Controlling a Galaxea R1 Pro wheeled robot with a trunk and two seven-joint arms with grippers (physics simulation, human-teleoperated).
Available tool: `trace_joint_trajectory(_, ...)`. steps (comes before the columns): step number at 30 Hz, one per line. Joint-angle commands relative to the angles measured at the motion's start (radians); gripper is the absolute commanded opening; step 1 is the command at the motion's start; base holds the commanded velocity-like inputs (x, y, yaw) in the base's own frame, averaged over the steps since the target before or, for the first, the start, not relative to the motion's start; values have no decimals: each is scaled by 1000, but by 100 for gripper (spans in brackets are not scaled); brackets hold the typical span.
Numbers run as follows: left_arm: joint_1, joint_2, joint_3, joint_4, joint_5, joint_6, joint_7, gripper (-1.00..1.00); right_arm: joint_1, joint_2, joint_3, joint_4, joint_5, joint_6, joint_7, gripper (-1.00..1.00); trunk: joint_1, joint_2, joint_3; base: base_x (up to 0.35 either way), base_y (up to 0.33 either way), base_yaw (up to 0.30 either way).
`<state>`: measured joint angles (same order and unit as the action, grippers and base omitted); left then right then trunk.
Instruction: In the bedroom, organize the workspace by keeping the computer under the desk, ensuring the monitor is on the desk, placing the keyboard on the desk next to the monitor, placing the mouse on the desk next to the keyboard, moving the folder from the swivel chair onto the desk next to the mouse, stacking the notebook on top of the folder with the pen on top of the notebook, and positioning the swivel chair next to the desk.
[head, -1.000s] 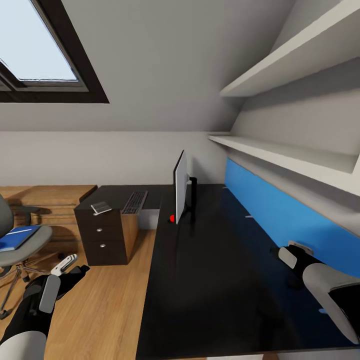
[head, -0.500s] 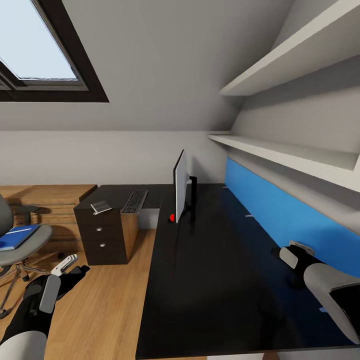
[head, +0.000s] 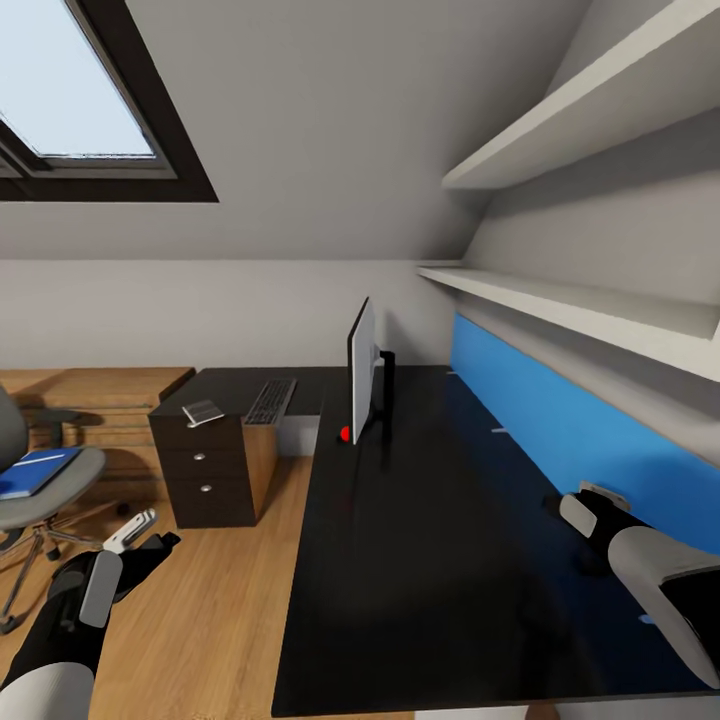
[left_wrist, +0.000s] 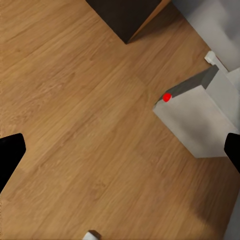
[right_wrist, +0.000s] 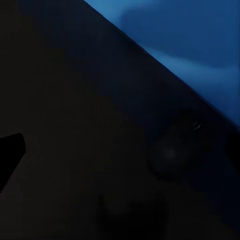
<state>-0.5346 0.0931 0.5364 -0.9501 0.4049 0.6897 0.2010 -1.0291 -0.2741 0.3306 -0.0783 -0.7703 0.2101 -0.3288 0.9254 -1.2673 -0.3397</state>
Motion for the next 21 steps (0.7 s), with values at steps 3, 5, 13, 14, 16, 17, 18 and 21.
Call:
trace_joint_trajectory(3,-1,0,1,2,11,4,8,100,0,-1,8,-3,-6,8,-6,100,0,-1,-5,0,0,67)
trace_joint_trajectory(5,-1,0,1,3,11,4,8,100,0,-2,8,-3,-6,8,-6,100,0,-1,-8,0,0,74)
trace_joint_trajectory(13,-1,-1,1,5,11,4,8,100,0,-2,8,-3,-6,5,-6,100,0,-1,-20,0,0,80)
trace_joint_trajectory(14,-1,0,1,5,11,4,8,100,0,-3,8,-3,-6,3,-6,100,0,-1,-21,0,0,81)
trace_joint_trajectory(16,-1,0,1,6,11,4,8,100,0,-3,8,-3,-6,3,-6,100,0,-1,-24,0,0,75)
trace_joint_trajectory(17,-1,0,1,6,11,4,8,100,0,-3,8,-3,-6,2,-6,100,0,-1,-25,0,0,61)
trace_joint_trajectory(18,-1,0,1,6,11,4,8,100,0,-3,8,-3,-6,2,-6,100,0,-1,-27,0,0,49)
trace_joint_trajectory(21,-1,0,1,6,11,4,8,100,0,-4,5,-3,-7,0,-6,100,0,-1,-32,0,0,30)
